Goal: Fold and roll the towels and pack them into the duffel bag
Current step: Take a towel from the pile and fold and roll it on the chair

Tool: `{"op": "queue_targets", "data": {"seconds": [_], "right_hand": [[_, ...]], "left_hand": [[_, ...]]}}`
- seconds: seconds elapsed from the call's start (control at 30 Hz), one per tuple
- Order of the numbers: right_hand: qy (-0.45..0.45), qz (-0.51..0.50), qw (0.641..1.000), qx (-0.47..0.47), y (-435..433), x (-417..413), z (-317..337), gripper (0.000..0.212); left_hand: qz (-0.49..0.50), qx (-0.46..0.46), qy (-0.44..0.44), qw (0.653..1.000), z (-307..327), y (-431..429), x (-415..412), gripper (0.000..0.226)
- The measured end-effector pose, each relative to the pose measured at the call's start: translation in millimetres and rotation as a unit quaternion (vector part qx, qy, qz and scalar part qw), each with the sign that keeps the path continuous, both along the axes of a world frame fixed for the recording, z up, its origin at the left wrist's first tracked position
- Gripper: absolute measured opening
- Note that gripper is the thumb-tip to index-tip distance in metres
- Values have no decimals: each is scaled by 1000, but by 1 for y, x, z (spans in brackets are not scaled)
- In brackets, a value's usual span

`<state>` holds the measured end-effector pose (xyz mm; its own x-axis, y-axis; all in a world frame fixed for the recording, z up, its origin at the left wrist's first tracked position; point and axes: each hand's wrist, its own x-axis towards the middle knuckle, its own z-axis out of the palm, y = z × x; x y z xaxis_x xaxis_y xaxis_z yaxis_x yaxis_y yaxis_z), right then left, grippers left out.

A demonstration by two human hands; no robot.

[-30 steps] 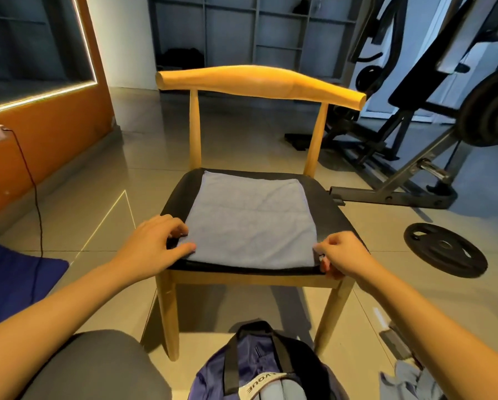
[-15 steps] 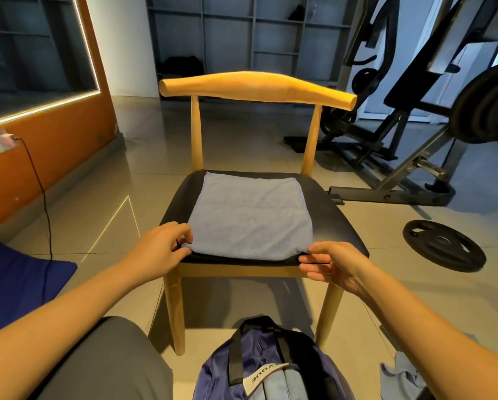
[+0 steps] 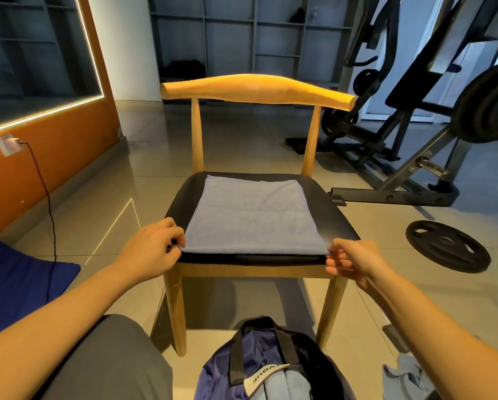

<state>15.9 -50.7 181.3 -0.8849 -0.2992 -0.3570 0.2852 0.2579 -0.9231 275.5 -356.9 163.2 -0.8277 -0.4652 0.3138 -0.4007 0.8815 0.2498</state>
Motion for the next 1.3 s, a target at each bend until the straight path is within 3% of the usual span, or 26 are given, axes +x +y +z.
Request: {"op": "queue_targets", "data": {"seconds": [0.27,0.4,0.5,0.63,0.77,0.83,0.9,1.07,1.2,1.3], "right_hand": [[39,65,997,2,4,6,-6,11],[131,107,985,32,8,12,-5,12],[190,138,971,45,11,16,-1,17],[313,182,924,122,11,20,-3,25],[452,172,854,190,13,25,4,11],[508,184,822,179,18,26,16,15],[506,181,837,100,21,25,30,22],[350,160,918,-99,11,20,55,16],[282,127,941,-139,-8,3,66,16],[233,119,957,-127,-33,-19,79,10]], "left_hand": [[-89,-79,-53,991,-5,-1,-4,30],[-84,-75,-10,994,-3,0,-3,14],[-78,-14,10,997,-1,3,-2,7],[-45,81,48,995,-1,4,-2,6],[-28,162,100,981,13,11,-1,8],[-27,213,139,967,25,14,-3,11],[-27,265,172,949,39,14,-4,16],[-46,372,246,894,69,14,-11,31],[-24,396,294,869,83,12,-36,25],[34,362,329,871,88,0,-65,15]]}}
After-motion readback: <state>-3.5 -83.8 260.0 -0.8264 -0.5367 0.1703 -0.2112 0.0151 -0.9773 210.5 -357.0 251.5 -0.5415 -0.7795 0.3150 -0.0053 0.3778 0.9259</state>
